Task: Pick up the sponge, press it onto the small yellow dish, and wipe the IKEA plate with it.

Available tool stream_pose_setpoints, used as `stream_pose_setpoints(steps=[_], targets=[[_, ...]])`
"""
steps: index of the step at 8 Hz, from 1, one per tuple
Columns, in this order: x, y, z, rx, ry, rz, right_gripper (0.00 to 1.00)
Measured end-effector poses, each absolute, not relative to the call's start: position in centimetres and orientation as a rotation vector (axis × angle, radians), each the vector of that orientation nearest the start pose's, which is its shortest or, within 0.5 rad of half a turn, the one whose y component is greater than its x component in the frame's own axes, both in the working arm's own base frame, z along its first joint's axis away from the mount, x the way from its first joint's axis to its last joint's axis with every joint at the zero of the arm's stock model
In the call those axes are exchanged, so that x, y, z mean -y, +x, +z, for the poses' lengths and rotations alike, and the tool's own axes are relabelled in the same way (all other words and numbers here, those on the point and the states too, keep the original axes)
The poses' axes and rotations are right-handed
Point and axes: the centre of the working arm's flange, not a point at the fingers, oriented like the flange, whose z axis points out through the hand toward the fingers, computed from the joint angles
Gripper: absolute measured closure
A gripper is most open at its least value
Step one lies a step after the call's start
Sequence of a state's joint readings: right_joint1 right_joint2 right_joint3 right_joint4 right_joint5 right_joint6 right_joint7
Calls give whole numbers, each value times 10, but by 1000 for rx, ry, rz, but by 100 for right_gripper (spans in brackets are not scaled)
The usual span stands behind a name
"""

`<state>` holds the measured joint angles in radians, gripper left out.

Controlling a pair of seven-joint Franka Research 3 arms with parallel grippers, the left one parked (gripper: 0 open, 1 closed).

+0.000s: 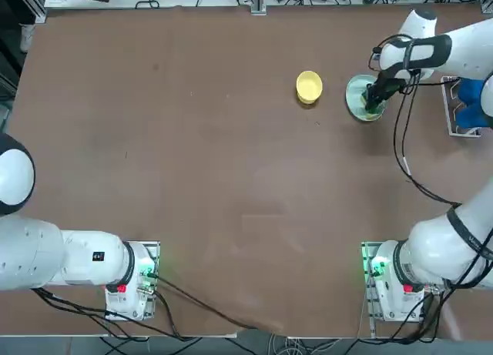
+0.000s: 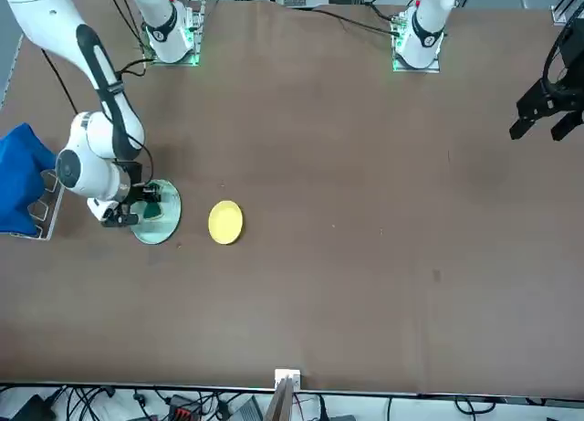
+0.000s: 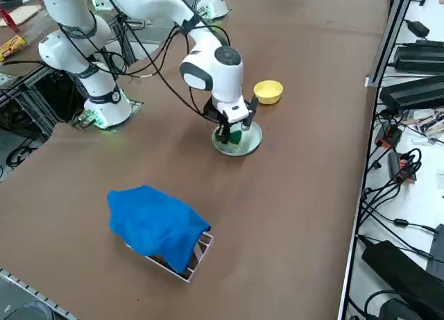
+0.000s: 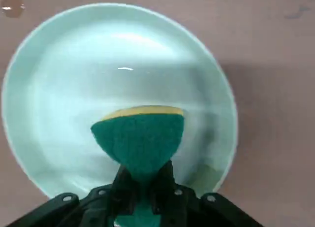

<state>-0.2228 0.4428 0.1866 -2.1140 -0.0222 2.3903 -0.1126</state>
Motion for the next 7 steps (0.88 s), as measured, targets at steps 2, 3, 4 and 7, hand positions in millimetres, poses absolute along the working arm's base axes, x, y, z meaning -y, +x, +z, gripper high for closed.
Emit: stream_pose_setpoints(steps=[2,3,4,7], targets=[[22,563,193,131,-3054,228,83],[22,567,193,133,-3055,221,83],[22,572,193,135,-3054,211,83],[19,585,194,143,-3052,183,84]])
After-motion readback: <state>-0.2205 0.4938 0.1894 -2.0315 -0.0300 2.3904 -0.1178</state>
